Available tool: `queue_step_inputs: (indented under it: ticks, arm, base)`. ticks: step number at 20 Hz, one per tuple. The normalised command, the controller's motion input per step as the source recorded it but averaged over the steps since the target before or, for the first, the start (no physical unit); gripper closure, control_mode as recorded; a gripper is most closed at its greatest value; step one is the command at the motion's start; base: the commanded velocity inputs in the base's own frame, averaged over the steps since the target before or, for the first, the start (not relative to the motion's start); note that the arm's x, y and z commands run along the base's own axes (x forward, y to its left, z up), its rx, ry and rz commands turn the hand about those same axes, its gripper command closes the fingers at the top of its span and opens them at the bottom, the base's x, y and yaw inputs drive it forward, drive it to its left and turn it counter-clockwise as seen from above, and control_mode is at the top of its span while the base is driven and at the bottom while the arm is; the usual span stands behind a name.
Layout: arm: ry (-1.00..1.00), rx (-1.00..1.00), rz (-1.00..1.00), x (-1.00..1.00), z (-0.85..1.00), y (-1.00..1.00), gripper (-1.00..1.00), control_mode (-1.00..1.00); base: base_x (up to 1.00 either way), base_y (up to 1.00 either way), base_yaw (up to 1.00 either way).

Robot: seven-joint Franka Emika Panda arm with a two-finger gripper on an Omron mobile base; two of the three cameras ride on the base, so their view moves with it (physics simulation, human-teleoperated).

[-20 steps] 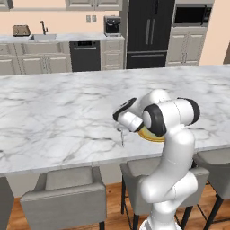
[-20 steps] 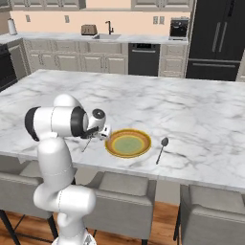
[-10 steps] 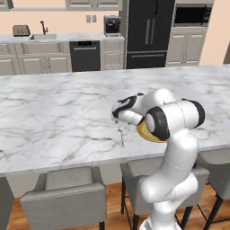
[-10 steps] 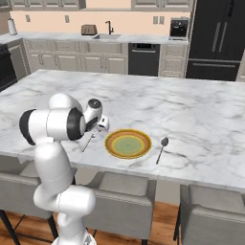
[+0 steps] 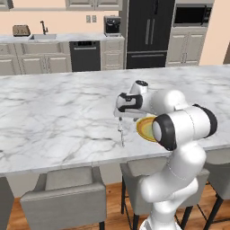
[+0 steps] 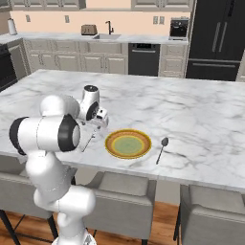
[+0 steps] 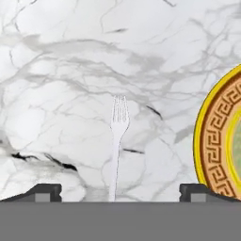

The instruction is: Take the fork and place it on the left side of the plate. Then take the spoon and place it on the right side of the plate. Make sure they're directly next to the plate.

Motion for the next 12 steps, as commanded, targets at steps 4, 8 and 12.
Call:
queue_step_inputs:
  ticks: [4,8,12]
  arm:
    - [0.11,0.00,0.00,-0.66,0.27,-0.50,-1.00,-1.00]
    - [0.01,0.01,0.00,-0.85,0.11,-0.55,-1.00,-1.00]
    - [0.00,0.00,0.00,-0.89,0.04,-0.47,-1.00,-1.00]
  base:
    - [0.00,0.00,0.00]
    - [0.00,0.00,0.00]
    - [0.00,0.00,0.00]
